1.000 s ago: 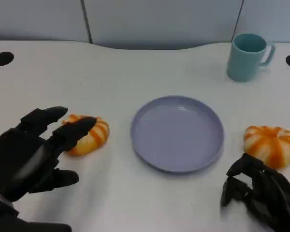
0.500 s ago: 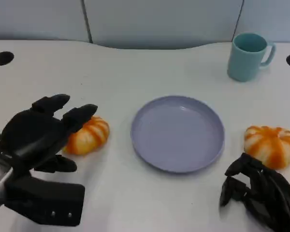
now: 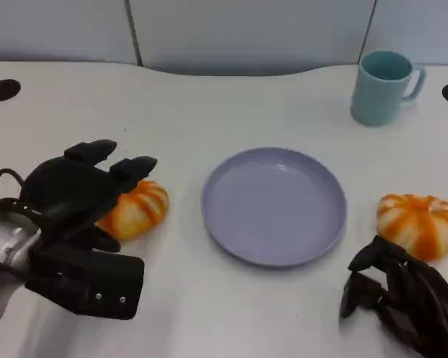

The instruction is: Grasp the bread from the table and place it into the plate.

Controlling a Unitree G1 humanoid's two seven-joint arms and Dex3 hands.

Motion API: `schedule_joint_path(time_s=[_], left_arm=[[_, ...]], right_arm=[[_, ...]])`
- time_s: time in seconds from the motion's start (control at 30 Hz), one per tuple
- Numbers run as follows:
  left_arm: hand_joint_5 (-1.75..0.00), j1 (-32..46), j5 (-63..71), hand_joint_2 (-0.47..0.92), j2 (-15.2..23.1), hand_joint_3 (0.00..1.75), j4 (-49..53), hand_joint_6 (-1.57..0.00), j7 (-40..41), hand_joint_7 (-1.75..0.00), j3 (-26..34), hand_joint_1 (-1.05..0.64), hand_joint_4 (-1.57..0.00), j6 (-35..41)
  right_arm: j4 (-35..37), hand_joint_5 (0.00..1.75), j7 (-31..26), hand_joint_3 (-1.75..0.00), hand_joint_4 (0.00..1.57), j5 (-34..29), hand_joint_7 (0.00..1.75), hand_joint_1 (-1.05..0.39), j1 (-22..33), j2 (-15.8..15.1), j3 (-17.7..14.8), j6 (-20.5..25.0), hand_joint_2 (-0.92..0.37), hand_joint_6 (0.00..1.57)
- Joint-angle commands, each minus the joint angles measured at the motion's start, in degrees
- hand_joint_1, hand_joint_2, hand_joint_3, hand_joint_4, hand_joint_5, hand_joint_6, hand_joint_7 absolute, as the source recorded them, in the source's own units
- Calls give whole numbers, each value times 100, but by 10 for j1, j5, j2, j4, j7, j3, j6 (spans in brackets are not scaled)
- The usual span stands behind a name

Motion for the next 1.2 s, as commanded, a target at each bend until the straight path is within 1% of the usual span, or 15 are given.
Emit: schedule_joint_path(time_s=[0.03, 0.07, 0.13, 0.2, 0.3, 0.37, 0.43, 0.53, 0.6, 0.7, 0.83, 0.93, 1.03, 1.2], left_arm=[[0, -34, -9, 76, 4, 0, 36, -10, -26, 0, -24, -54, 0, 11], [0, -38, -11, 75, 4, 0, 40, -10, -28, 0, -27, -53, 0, 12], [0, -64, -26, 74, -11, 0, 87, -8, -43, 0, -35, -50, 0, 19], [0, -80, -36, 74, -18, 0, 116, -7, -49, 0, -42, -48, 0, 21], [0, -124, -31, 71, -38, 0, 182, -5, -64, 0, -69, -48, 0, 37], [0, -143, -32, 70, -46, 0, 214, -4, -63, 0, -82, -49, 0, 40], [0, -155, -37, 70, -51, 0, 236, -5, -61, 0, -90, -46, 0, 39], [0, -179, -33, 68, -65, 0, 284, -6, -46, -1, -108, -45, 0, 41], [0, -191, -39, 68, -76, 0, 314, -7, -37, -1, -112, -43, 0, 38], [0, -212, -58, 69, -94, 0, 368, -9, -32, -2, -111, -39, 0, 34], [0, -234, -65, 70, -107, 0, 420, -10, -28, -2, -117, -37, 0, 28], [0, -251, -67, 71, -118, 1, 458, -9, -38, -1, -126, -38, 0, 31], [-2, -258, -67, 69, -126, 0, 490, -12, -28, -2, -134, -33, -4, 30], [-3, -263, -70, 70, -130, 0, 508, -13, -19, -2, -143, -33, -6, 28]], right_arm=[[-5, 175, -1, -35, 60, 3, 140, -56, 5, -6, -3, 3, -92, 60], [-5, 175, -1, -35, 60, 3, 140, -56, 5, -6, -3, 3, -92, 60], [0, 175, 6, -35, 60, 5, 140, -56, 3, -7, -5, 0, -92, 60], [3, 175, 9, -35, 61, 7, 140, -56, 1, -7, -6, -2, -92, 60], [-2, 174, 3, -34, 61, 4, 140, -57, 4, -7, -6, 0, -92, 60], [-3, 174, 3, -34, 61, 2, 140, -57, 5, -8, -6, -3, -92, 60], [-3, 175, 3, -34, 61, 1, 140, -57, 5, -8, -6, -5, -92, 61], [-9, 175, -1, -34, 61, 1, 140, -57, 8, -8, -5, 0, -92, 61], [-6, 175, 1, -34, 61, -1, 140, -57, 8, -8, -5, -10, -92, 61], [-6, 175, 2, -33, 63, -1, 138, -58, 7, -8, -5, -10, -92, 63], [-11, 174, 2, -33, 63, 3, 137, -58, 9, -8, -4, -1, -92, 63], [-4, 173, 7, -32, 63, 5, 136, -58, 5, -6, -6, -8, -92, 63], [-12, 169, 8, -31, 66, 9, 132, -58, 11, -3, -7, -5, -92, 63], [-19, 170, 5, -32, 65, 11, 133, -58, 14, -2, -6, 0, -92, 64]])
